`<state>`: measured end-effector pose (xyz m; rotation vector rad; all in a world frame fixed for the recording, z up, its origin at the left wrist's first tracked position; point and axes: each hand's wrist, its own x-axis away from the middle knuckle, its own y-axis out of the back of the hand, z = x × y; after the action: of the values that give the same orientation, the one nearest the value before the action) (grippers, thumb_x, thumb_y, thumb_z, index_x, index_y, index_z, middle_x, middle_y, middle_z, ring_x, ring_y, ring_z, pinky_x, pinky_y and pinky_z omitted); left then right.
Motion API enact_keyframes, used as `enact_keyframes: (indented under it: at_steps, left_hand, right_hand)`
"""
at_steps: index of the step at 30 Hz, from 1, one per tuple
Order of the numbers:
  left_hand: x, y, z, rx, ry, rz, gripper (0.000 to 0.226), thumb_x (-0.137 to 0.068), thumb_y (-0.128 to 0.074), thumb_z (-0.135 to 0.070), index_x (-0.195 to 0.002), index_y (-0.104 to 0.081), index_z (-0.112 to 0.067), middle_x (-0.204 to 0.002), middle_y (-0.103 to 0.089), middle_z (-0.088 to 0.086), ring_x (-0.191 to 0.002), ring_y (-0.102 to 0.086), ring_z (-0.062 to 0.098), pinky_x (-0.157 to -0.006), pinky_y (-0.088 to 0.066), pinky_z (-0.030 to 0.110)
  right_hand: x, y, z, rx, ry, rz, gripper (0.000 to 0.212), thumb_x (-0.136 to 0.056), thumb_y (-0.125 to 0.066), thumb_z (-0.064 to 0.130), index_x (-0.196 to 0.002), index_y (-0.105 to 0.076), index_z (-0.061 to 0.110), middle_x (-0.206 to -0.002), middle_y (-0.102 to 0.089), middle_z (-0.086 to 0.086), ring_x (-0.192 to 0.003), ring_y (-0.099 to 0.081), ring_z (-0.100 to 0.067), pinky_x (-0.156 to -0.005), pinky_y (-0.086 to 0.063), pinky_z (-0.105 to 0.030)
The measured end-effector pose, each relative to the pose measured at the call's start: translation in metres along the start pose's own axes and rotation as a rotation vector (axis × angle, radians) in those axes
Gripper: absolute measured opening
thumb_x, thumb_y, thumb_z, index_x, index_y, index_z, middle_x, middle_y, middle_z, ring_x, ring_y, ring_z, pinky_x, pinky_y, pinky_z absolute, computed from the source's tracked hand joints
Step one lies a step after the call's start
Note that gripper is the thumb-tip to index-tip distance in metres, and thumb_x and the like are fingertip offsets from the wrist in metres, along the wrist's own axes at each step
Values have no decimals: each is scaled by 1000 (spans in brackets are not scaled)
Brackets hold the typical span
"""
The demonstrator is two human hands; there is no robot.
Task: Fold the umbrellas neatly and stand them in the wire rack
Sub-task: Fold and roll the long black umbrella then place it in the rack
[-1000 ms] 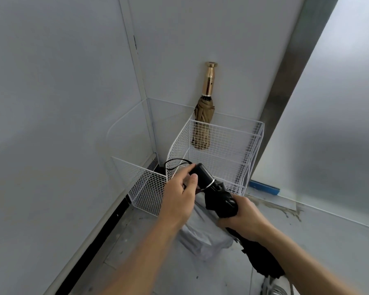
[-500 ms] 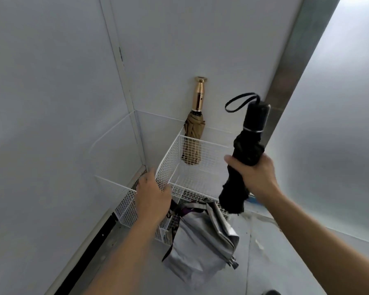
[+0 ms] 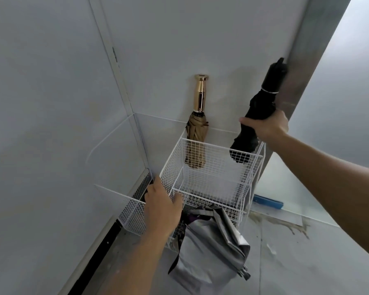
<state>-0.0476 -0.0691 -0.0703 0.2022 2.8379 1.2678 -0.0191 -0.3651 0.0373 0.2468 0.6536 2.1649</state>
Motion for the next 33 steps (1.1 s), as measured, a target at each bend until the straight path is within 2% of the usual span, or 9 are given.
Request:
enact_keyframes:
  at_steps: [3,6,10,13,16,21,24,27,33]
  left_hand:
    - [0,0,0,-18,0,-15,76,-96,-57,-36,-155,-17,-12,-156,-31,11,-141,-34,28,-110,-36,43]
    - [-3,-2,3,-28,-8,-26,74,-95,-57,-37,-154,-21,-12,-154,-33,11,-140,-35,28,-109,-37,43]
    - [-2,-4,2,-19,0,-30,74,-96,-57,-36,-155,-19,-12,-156,-31,11,-142,-32,27,-111,-35,43]
    - [-1,-2,0,-17,3,-29,74,-96,-57,-35,-155,-19,-12,-157,-29,10,-143,-31,27,-111,-35,41]
    - [-3,-2,4,-5,-8,-37,69,-95,-58,-34,-153,-26,-13,-154,-35,10,-139,-36,26,-109,-38,43]
    - [-2,0,1,3,3,-26,70,-96,-57,-34,-154,-23,-12,-154,-34,8,-140,-35,25,-109,-37,40]
    - [-5,-1,5,12,-8,-35,64,-93,-57,-35,-150,-33,-17,-147,-43,7,-132,-43,24,-104,-44,43]
    - [-5,-1,5,16,-7,-40,62,-93,-58,-34,-148,-35,-17,-143,-46,5,-129,-45,23,-101,-45,41]
    - [-4,1,3,26,-6,-26,64,-93,-58,-34,-150,-33,-17,-146,-44,5,-132,-43,23,-103,-43,41]
  right_hand:
    - [-7,-9,-15,112,-38,13,65,-69,-83,51,-118,-61,13,-102,-65,-4,-89,-61,-25,-78,-52,-36]
    - [-14,-14,-24,254,-61,17,72,-68,-74,65,-117,-59,15,-104,-67,-6,-91,-64,-30,-82,-55,-41]
    - [-16,-20,-36,355,-89,151,61,-78,-68,65,-107,-63,11,-94,-67,-8,-85,-64,-30,-79,-54,-39]
    - [-15,-23,-38,418,-84,137,59,-80,-66,67,-101,-63,11,-88,-65,-8,-84,-63,-30,-78,-53,-38]
    - [-15,-25,-35,483,-71,126,58,-79,-65,68,-93,-61,12,-79,-62,-6,-81,-62,-29,-76,-52,-37]
    - [-20,-24,-32,527,-34,103,45,-83,-66,55,-94,-61,11,-90,-66,-10,-84,-63,-33,-78,-53,-38]
    - [-21,-23,-33,560,-40,124,42,-84,-66,52,-94,-60,12,-91,-65,-10,-86,-62,-33,-79,-51,-38]
    - [-21,-22,-36,559,-54,157,43,-85,-66,54,-93,-59,12,-90,-65,-10,-87,-62,-32,-80,-52,-39]
    - [-16,-19,-40,510,-64,138,57,-78,-67,67,-90,-60,12,-77,-60,-6,-78,-60,-29,-68,-46,-35]
